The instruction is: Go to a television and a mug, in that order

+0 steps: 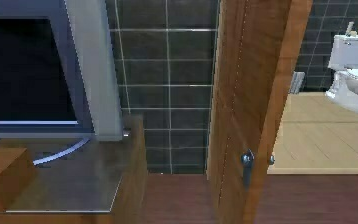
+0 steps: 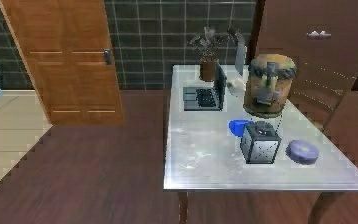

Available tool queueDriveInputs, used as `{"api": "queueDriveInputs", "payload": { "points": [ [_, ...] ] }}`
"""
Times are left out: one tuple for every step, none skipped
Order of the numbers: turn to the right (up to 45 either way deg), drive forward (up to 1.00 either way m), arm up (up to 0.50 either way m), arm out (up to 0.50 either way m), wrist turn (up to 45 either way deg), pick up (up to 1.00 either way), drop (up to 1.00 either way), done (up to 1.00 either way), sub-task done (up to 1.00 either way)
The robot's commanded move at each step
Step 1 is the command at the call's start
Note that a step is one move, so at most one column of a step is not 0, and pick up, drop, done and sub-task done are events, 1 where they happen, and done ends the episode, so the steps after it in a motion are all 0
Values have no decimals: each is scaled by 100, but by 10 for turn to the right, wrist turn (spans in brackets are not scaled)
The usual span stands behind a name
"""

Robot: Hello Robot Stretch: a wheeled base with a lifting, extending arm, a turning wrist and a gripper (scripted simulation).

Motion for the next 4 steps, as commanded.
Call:
{"api": "queueDriveInputs", "payload": {
  "points": [
    [-390, 0, 0, 0, 0, 0, 0, 0, 0],
    [0, 0, 0, 0, 0, 0, 0, 0, 100],
    [-450, 0, 0, 0, 0, 0, 0, 0, 0],
    [-450, 0, 0, 0, 0, 0, 0, 0, 0]
  ]
}}
